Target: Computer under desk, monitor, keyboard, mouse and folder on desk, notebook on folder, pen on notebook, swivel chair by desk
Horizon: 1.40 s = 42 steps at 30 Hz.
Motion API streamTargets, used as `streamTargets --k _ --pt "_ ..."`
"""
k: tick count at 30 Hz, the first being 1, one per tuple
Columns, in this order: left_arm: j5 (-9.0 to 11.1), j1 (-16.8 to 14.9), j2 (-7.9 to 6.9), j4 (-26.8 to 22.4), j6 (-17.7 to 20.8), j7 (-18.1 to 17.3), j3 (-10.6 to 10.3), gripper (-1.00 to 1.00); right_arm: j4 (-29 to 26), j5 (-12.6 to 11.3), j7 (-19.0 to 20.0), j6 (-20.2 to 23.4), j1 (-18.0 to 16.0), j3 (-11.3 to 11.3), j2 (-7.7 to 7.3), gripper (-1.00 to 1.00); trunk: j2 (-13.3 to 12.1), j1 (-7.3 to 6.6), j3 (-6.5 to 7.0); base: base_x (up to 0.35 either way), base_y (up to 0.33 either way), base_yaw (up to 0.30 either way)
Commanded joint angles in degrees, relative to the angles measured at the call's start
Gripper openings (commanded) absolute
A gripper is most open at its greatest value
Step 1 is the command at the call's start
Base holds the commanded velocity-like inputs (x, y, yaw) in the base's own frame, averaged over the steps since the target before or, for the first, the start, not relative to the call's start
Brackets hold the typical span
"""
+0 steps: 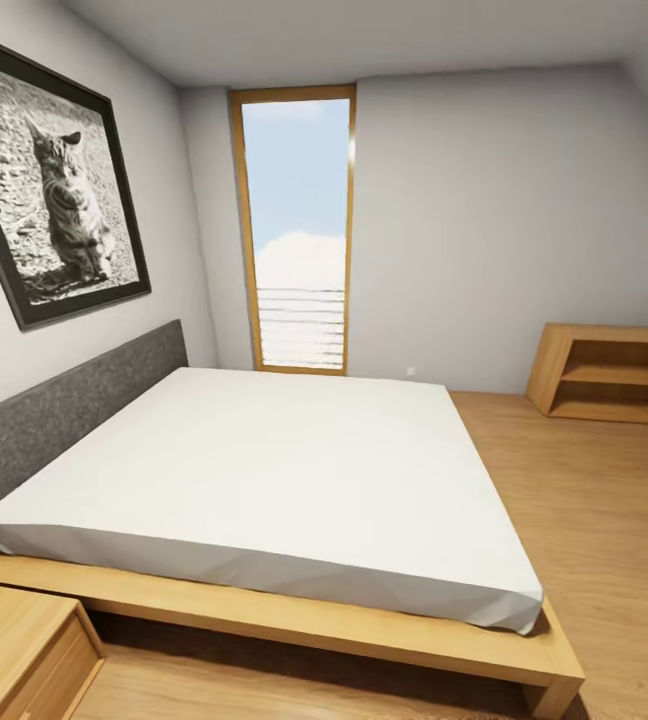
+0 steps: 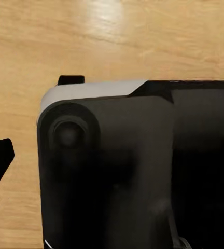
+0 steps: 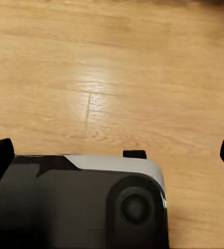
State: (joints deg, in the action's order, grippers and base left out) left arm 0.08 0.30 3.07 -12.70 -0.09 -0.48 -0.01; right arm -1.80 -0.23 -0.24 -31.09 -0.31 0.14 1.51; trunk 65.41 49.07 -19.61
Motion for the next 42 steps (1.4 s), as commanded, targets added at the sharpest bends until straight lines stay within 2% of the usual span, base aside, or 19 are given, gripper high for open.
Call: streamTargets --k 1,3,5,6,9,12,14,15,16,17,20,23,25,28,29,37,42 --pt "0.01 0.05 0.04 -1.35 -0.01 -0.05 0.00 1.00 0.03 -0.03 -0.02 -2.41 -0.03 -0.01 0.00 1.00 -0.38 -0.22 0.12 0.000 0.000 -0.064" --pt "0.01 0.05 0.09 -4.48 0.00 -0.05 -0.04 1.00 -0.07 -0.04 -0.02 -7.74 -0.03 -0.03 -0.01 1.00 -1.18 -0.66 0.47 0.000 0.000 -0.087" --pt "0.01 0.07 0.09 -6.26 -0.03 -0.05 -0.05 1.00 -0.49 -0.04 -0.02 -10.28 -0.04 -0.04 -0.01 1.00 -1.99 -1.10 0.82 0.000 0.000 -0.137" --pt "0.01 0.10 0.05 -8.24 -0.03 -0.05 -0.07 1.00 -2.41 -0.04 -0.01 -12.64 -0.04 -0.05 -0.01 1.00 -2.39 -1.32 1.00 0.000 0.000 -0.165" --pt "0.01 0.10 0.01 -9.65 -0.23 -0.02 -0.06 1.00 -5.81 -0.07 -0.02 -13.66 -0.04 -0.05 -0.16 1.00 -3.59 -1.98 1.53 0.000 0.000 -0.097" --pt "0.57 0.02 -0.17 -12.58 -0.87 0.14 0.16 1.00 -11.59 -0.17 -0.07 -14.49 -0.08 -0.21 -0.54 1.00 -4.79 -2.64 2.07 0.000 0.000 0.033" --pt "3.02 -0.01 -0.22 -15.94 -1.08 0.31 0.90 1.00 -15.22 -0.23 -0.15 -14.76 -0.11 -0.36 -0.90 1.00 -5.60 -3.08 2.43 0.000 0.000 0.032" --pt "6.06 -0.03 -0.26 -18.50 -1.15 0.33 1.63 1.00 -16.84 -0.32 -0.17 -14.88 -0.12 -0.39 -0.92 1.00 -6.00 -3.30 2.61 0.000 0.000 -0.026" --pt "7.10 -0.03 -0.26 -19.23 -1.16 0.33 1.80 1.00 -17.22 -0.33 -0.16 -14.93 -0.14 -0.38 -0.88 1.00 -6.40 -3.52 2.79 0.000 0.000 -0.066" --pt "9.67 -0.03 -0.26 -20.76 -1.19 0.31 2.12 1.00 -18.26 -0.36 -0.14 -15.08 -0.19 -0.35 -0.60 1.00 -6.80 -3.74 2.99 0.000 0.000 -0.156" --pt "11.70 -0.03 -0.26 -20.52 -1.27 0.25 2.36 1.00 -19.59 -0.22 -0.06 -15.08 -0.72 -0.33 -0.30 1.00 -7.20 -3.96 3.24 0.000 0.000 -0.193" --pt "12.11 -0.04 -0.33 -18.10 -2.32 0.23 2.37 1.00 -19.61 -0.27 -0.13 -14.81 -2.10 -0.46 -0.67 1.00 -7.20 -3.96 3.37 0.000 0.000 -0.219" --pt "12.23 -0.04 -0.56 -17.15 -3.73 0.21 2.41 1.00 -19.22 -0.33 -0.22 -14.72 -2.91 -0.55 -1.14 1.00 -7.20 -3.96 3.46 0.000 0.000 -0.223" --pt "12.42 -0.04 -1.84 -15.36 -8.64 0.04 2.26 1.00 -17.07 -0.40 -0.39 -14.72 -4.10 -0.77 -1.96 1.00 -7.20 -3.96 3.57 0.000 0.000 -0.240" --pt "12.43 -0.04 -1.96 -15.21 -9.19 0.02 2.23 1.00 -16.65 -0.42 -0.41 -14.73 -4.19 -0.77 -2.01 1.00 -7.20 -3.96 3.59 0.000 0.000 -0.250" --pt "12.54 -0.04 -2.63 -14.65 -11.26 0.06 2.25 1.00 -14.63 -0.47 -0.38 -14.72 -4.49 -0.64 -1.82 1.00 -7.20 -3.96 3.80 0.000 0.000 -0.262" --pt "12.57 -0.04 -2.74 -14.27 -11.50 0.11 2.30 1.00 -14.87 -1.33 -0.50 -14.73 -4.69 -0.66 -1.01 1.00 -7.20 -3.96 3.84 0.000 0.000 -0.273"
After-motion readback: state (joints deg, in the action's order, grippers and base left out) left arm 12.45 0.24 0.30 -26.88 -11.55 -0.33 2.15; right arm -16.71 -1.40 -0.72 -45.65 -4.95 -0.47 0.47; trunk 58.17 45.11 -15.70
